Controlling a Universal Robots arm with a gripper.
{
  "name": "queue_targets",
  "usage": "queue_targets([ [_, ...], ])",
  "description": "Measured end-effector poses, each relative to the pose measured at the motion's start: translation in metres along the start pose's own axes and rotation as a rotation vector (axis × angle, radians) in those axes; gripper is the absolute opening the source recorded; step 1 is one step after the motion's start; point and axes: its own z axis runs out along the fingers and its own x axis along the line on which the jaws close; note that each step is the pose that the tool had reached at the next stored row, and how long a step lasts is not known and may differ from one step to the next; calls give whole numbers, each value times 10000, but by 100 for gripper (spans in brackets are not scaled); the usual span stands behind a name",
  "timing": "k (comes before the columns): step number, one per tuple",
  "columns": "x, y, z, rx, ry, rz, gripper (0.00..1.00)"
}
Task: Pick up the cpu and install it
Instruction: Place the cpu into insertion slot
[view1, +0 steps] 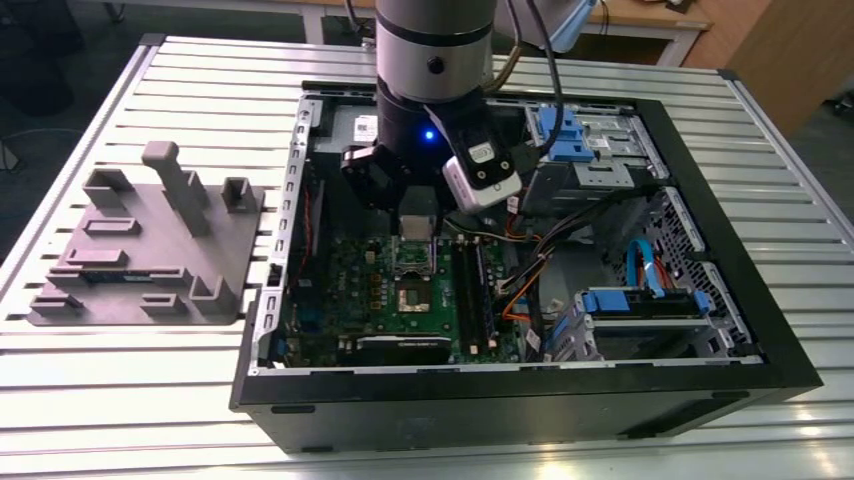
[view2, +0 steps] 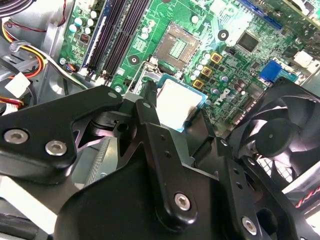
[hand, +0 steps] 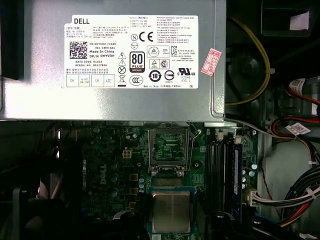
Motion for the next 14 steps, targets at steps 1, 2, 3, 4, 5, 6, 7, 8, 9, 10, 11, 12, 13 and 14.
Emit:
queue_targets([
  [1,0,0,0,1,0,0,47],
  [2,0,0,3,-1,0,0,47],
  [3,0,-5,5,-3,-1,0,47],
  [4,0,-15,8,-1,-1,-1,47],
  [5,0,-24,14,0,0,-1,47],
  [6,0,-30,26,-1,-1,0,47],
  [7,0,-35,41,-3,-1,0,47],
  [8,0,-44,55,0,0,0,47],
  [9,1,-55,70,2,2,0,47],
  [10,0,-63,89,0,2,-1,47],
  [11,1,-65,109,-1,2,-6,47],
  [12,2,-66,127,-1,3,-25,47],
  [13,1,-66,145,-1,3,-47,47],
  [14,1,-68,163,-1,3,-56,47],
])
